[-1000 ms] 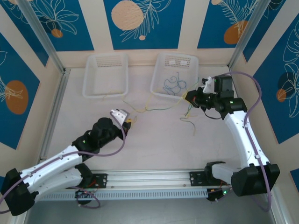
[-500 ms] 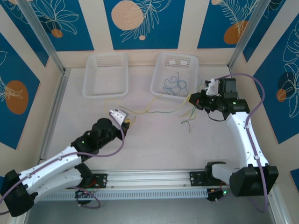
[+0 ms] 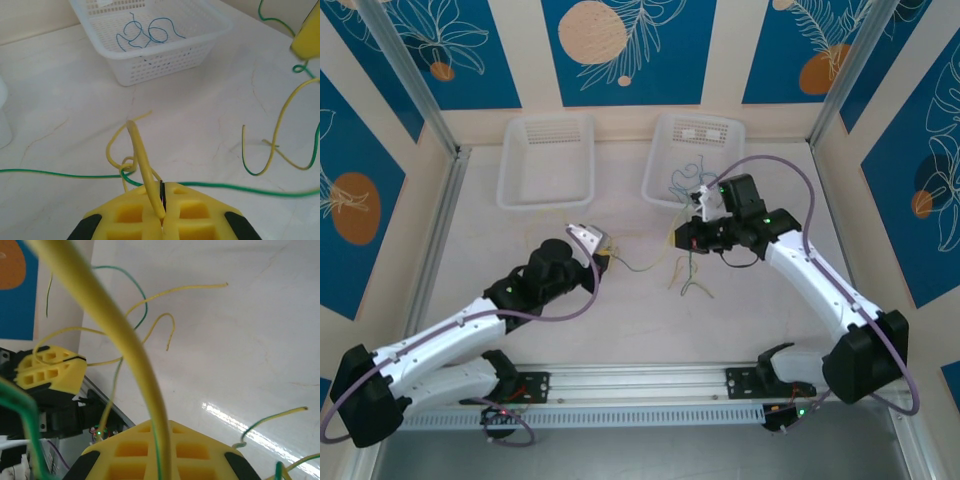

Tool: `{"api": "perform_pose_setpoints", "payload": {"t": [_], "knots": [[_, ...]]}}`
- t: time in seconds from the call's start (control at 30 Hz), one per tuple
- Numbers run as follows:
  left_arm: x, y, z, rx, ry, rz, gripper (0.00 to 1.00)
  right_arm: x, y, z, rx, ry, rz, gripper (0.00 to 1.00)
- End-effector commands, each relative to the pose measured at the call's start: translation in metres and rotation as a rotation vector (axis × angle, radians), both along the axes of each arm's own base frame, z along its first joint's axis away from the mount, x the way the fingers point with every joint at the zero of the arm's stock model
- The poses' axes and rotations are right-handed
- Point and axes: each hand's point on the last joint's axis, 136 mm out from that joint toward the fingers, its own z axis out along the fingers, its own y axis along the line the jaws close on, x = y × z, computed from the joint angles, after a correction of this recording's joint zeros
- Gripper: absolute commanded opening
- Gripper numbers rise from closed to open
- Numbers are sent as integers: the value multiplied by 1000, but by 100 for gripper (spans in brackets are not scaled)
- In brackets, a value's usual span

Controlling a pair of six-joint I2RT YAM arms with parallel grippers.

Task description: Untangle the cables

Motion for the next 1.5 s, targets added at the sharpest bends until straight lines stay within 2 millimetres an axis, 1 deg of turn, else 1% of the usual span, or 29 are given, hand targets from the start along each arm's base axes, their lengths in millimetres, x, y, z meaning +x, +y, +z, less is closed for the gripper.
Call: {"api": "perform_pose_setpoints", "payload": {"t": [0.0, 0.1, 0.23, 0.43, 0.5, 0.63, 0.77, 0.87, 0.97, 1.13, 1.27, 1.4, 1.47], "knots": [[4, -10, 24, -81, -20, -8, 0, -6, 19, -4, -23, -46, 103, 0], [6, -10, 25, -84, -22, -7, 0, -6, 23, -17, -54, -35, 119, 0], [7, -8, 25, -81, -26, 7, 0, 1, 18, -34, -104, -27, 93, 0], [6, -1, 28, -87, -41, 28, 0, 12, 2, -69, -177, 54, 22, 0], [5, 0, 30, -91, -46, 29, 0, 16, -6, -82, -213, 85, -17, 0], [2, 3, 38, -110, -61, 33, 0, 23, -21, -99, -245, 135, -86, 0], [0, 7, 50, -126, -79, 35, 0, 27, -32, -109, -279, 158, -128, 0], [-3, 10, 59, -142, -99, 37, 0, 26, -34, -112, -280, 173, -133, 0], [-2, 14, 64, -146, -110, 49, 0, 27, -37, -115, -294, 168, -140, 0], [-1, 20, 75, -159, -139, 79, 0, 25, -46, -130, -356, 196, -142, 0], [-2, 29, 91, -178, -171, 108, 0, 24, -48, -137, -373, 201, -138, 0], [-2, 43, 114, -212, -220, 161, 0, 23, -47, -140, -379, 205, -127, 0], [-4, 45, 125, -227, -242, 162, 0, 23, -46, -141, -375, 203, -125, 0]]}}
